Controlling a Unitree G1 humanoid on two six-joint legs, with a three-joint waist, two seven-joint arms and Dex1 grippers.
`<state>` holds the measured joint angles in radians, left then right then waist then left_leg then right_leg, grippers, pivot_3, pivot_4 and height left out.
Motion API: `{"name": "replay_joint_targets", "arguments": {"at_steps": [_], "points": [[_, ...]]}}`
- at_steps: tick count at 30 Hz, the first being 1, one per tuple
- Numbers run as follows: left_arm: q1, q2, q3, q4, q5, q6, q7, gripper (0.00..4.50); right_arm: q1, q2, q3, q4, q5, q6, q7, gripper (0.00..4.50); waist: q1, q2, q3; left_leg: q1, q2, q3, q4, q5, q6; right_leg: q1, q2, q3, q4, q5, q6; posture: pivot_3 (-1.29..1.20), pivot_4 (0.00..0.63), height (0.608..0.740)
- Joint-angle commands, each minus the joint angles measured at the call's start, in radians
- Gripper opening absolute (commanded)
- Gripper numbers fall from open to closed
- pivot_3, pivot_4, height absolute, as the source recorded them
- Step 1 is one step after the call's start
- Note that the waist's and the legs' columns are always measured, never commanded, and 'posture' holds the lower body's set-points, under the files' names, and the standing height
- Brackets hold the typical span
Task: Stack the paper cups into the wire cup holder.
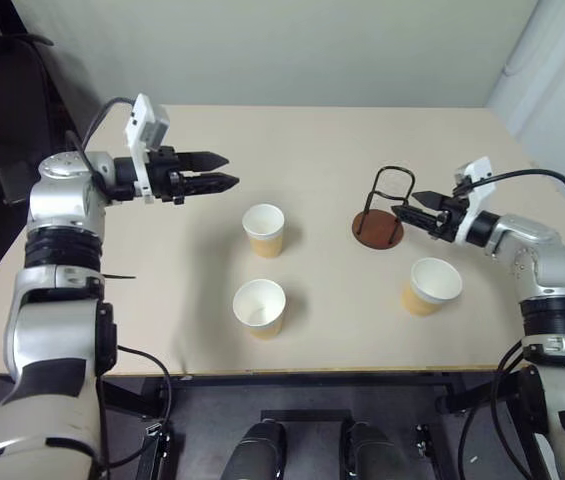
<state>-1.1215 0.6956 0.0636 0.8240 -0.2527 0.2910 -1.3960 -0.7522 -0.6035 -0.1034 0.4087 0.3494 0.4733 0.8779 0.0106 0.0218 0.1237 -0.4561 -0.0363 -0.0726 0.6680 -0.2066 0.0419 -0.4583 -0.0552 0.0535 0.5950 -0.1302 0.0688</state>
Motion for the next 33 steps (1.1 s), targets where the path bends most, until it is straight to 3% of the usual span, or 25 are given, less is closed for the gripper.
{"name": "replay_joint_targets", "arguments": {"at_steps": [1, 17, 33], "points": [[-0.029, 0.010, 0.009, -0.003, -0.001, -0.015, -0.002, 2.81, 0.001, -0.030, -0.037, -0.027, 0.004, -0.022, 0.000, 3.32, 0.000, 0.000, 0.000, 0.000, 0.000, 0.000, 0.000, 0.000, 0.000, 0.000, 0.000, 0.000, 0.000, 0.000, 0.000, 0.00, 0.150, 0.740], [-0.111, -0.046, -0.006, 0.098, 0.029, -0.079, -0.014, 2.81, 0.066, -0.069, -0.087, -0.126, 0.040, 0.040, -0.025, 3.32, -0.001, 0.000, 0.000, 0.000, 0.000, 0.000, 0.000, 0.000, -0.001, 0.000, 0.000, 0.000, 0.000, 0.000, 0.000, 0.00, 0.150, 0.740], [-0.118, -0.037, 0.006, 0.116, 0.038, -0.096, -0.035, 2.81, -0.018, 0.032, 0.001, -0.049, 0.008, 0.020, -0.007, 3.32, -0.001, 0.000, 0.000, 0.000, 0.000, 0.000, 0.000, 0.000, 0.000, 0.000, 0.000, 0.000, 0.001, 0.000, 0.000, 0.00, 0.150, 0.740]]}}
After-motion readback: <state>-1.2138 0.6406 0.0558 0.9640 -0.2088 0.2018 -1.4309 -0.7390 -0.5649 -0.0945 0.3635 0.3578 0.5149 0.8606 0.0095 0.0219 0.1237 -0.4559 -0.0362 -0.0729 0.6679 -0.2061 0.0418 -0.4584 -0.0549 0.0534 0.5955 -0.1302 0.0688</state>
